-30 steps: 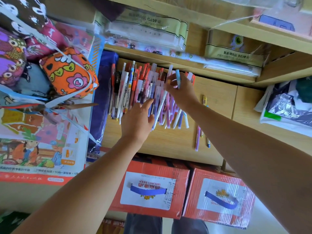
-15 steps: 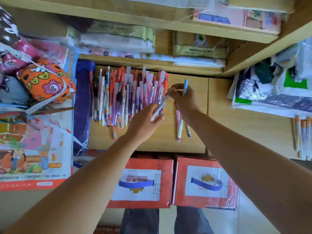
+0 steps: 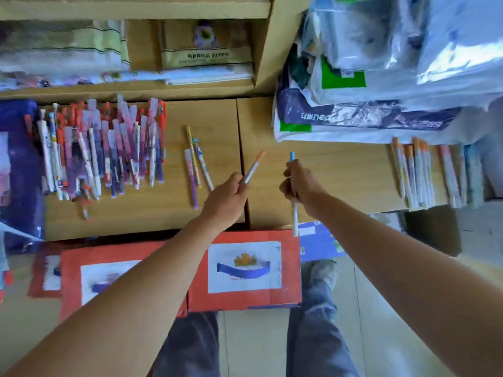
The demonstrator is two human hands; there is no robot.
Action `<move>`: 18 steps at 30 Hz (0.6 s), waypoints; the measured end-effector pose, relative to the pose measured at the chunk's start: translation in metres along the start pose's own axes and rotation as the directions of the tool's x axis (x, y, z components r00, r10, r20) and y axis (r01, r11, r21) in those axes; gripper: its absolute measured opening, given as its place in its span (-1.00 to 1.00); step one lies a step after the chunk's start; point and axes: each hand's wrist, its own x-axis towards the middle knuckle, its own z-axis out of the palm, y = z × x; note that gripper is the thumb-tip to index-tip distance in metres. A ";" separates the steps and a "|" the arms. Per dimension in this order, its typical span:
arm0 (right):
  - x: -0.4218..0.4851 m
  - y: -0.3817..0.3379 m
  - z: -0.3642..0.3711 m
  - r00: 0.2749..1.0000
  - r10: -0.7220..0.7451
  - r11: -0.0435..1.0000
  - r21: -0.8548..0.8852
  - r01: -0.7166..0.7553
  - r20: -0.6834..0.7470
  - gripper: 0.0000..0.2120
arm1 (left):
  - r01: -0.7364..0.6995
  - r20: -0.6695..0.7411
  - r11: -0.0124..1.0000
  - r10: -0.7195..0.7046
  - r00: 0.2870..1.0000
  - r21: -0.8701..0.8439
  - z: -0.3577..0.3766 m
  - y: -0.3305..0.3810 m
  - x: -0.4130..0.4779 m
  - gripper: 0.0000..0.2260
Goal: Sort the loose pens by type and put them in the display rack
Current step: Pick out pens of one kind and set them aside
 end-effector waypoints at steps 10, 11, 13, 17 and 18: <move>0.021 0.034 -0.235 0.971 -0.226 0.956 -0.171 0.237 0.078 -0.79 | -0.068 -0.047 0.963 0.083 0.995 0.260 0.190 0.139 0.020 -0.80; 0.026 0.039 -0.255 0.971 -0.233 0.950 -0.204 0.238 0.049 -0.81 | -0.056 -0.061 0.968 0.073 0.995 0.244 0.204 0.153 0.023 -0.80; 0.035 0.047 -0.291 0.969 -0.246 0.946 -0.219 0.239 -0.004 -0.85 | -0.004 -0.058 0.979 0.016 0.998 0.203 0.229 0.177 0.026 -0.78; 0.047 0.062 -0.344 0.967 -0.242 0.955 -0.193 0.224 -0.076 -0.80 | 0.063 -0.053 0.979 -0.054 0.997 0.191 0.266 0.211 0.034 -0.75; 0.049 0.065 -0.354 0.967 -0.233 0.958 -0.197 0.210 -0.099 -0.80 | 0.074 -0.049 0.979 -0.066 0.997 0.190 0.273 0.218 0.037 -0.74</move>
